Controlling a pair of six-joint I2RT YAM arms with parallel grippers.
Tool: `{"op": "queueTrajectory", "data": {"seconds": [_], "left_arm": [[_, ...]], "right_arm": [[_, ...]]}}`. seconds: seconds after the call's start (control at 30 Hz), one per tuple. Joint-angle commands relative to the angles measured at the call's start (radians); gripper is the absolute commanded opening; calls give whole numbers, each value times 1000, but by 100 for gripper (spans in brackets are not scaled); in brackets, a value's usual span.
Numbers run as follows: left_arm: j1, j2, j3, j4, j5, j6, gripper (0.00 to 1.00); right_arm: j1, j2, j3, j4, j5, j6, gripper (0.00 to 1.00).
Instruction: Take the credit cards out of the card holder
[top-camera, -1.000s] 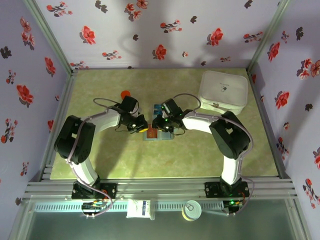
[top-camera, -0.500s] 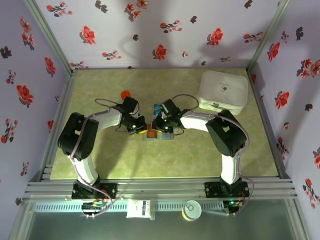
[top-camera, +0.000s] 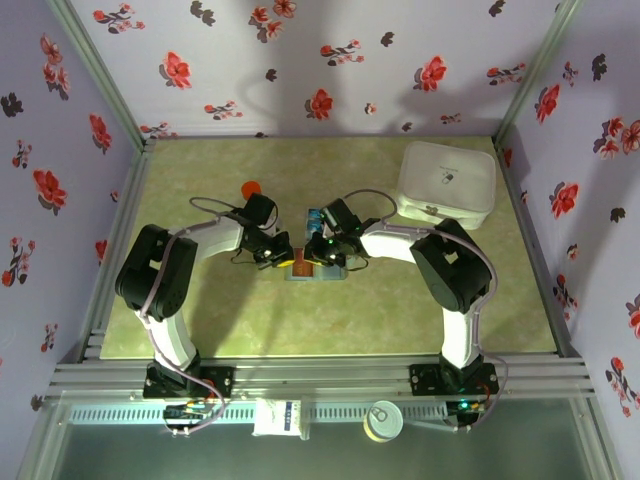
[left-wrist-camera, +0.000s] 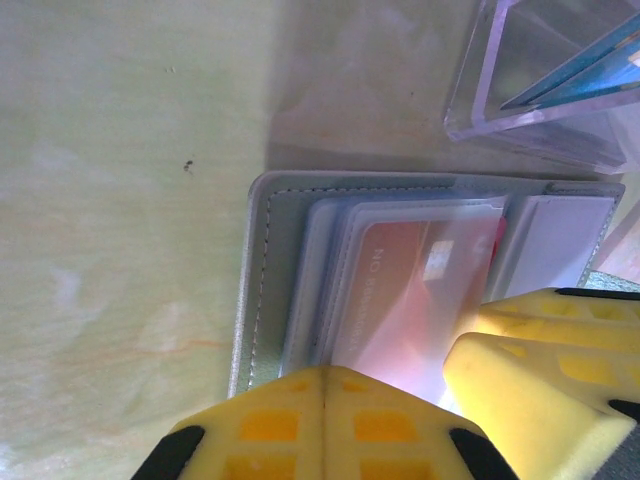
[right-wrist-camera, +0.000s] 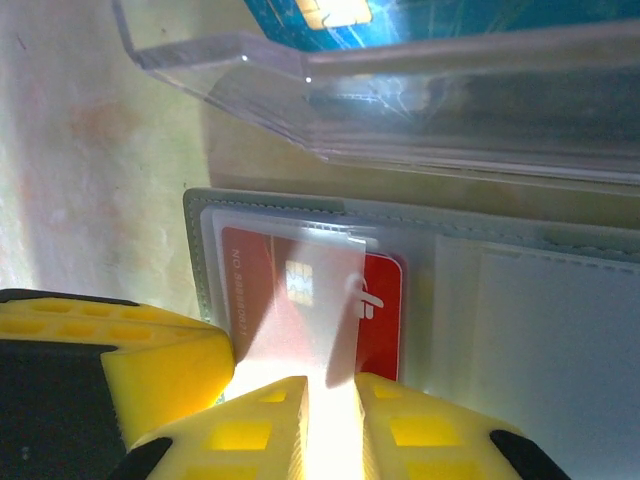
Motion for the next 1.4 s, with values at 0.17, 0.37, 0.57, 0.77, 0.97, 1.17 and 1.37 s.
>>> {"op": "queueTrajectory", "data": {"seconds": [0.17, 0.37, 0.57, 0.77, 0.97, 1.17, 1.37], "left_arm": [[8, 15, -21, 6, -3, 11, 3], [8, 7, -29, 10, -8, 8, 3], [8, 3, -30, 12, -7, 4, 4], [9, -2, -24, 3, -6, 7, 4], [8, -19, -9, -12, -1, 7, 4], [6, -41, 13, -28, 7, 6, 4], [-28, -22, 50, -45, 9, 9, 3]], "right_arm": [[5, 16, -3, 11, -20, -10, 22], [5, 3, 7, -87, 62, -53, 25], [5, -15, 22, -119, 91, -88, 26], [5, -30, 20, -126, 107, -102, 25], [6, -43, 9, -118, 112, -110, 25], [4, -76, -8, -106, 121, -109, 25], [-2, -126, -57, -45, 101, -71, 26]]}}
